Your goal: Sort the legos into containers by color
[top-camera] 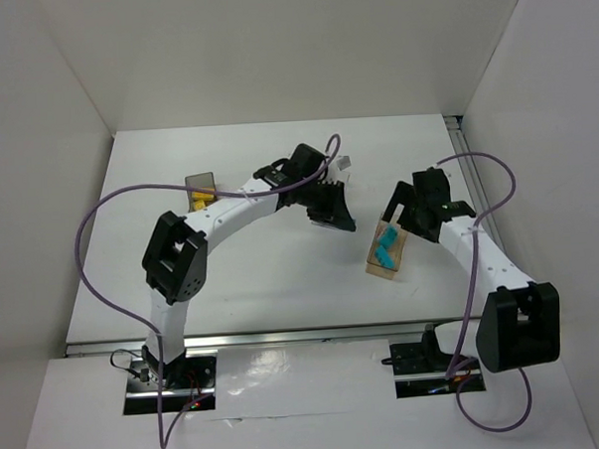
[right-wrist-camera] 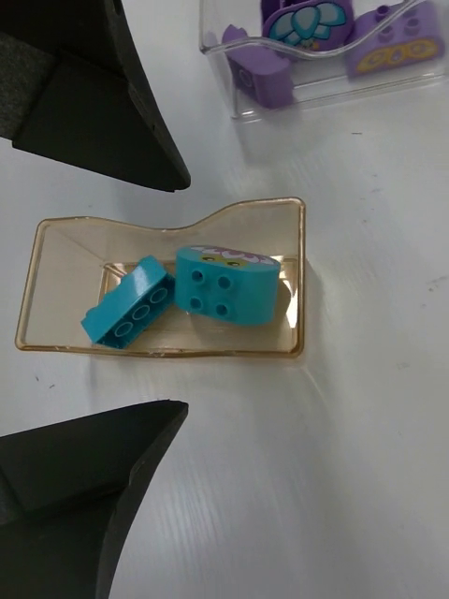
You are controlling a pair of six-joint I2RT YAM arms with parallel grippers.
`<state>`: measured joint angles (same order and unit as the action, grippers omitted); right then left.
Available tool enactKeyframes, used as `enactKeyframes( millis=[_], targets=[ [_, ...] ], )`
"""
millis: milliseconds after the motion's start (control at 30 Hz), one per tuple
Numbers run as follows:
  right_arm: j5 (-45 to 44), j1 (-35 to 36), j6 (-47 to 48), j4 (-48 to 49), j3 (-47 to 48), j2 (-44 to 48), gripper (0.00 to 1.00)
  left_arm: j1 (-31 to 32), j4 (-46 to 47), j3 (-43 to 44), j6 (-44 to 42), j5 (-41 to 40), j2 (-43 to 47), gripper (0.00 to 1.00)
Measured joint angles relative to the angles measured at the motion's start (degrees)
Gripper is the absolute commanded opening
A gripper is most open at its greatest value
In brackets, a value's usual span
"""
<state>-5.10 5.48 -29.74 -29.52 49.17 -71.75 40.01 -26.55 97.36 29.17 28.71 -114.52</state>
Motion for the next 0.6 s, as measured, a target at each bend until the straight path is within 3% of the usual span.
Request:
enactKeyframes(
  millis=[300, 467, 600],
  targets=[
    [-18.6, -1.3, -8.4, -7.3, 1.3, 17.4, 1.0, 5.8, -2.2, 15.5, 0.0, 0.2, -9.8, 0.0],
    [-22.4, -2.1, -9.9, -10.0, 3.9, 21.4, 1.0, 7.3, -2.6, 23.3, 1.3, 2.2, -17.0, 0.04],
    [-23.3, -2.1, -10.1, -12.5, 6.5, 21.2, 1.0, 7.7, -2.8, 28.6, 2.4, 3.3, -22.3, 0.53]
  ],
)
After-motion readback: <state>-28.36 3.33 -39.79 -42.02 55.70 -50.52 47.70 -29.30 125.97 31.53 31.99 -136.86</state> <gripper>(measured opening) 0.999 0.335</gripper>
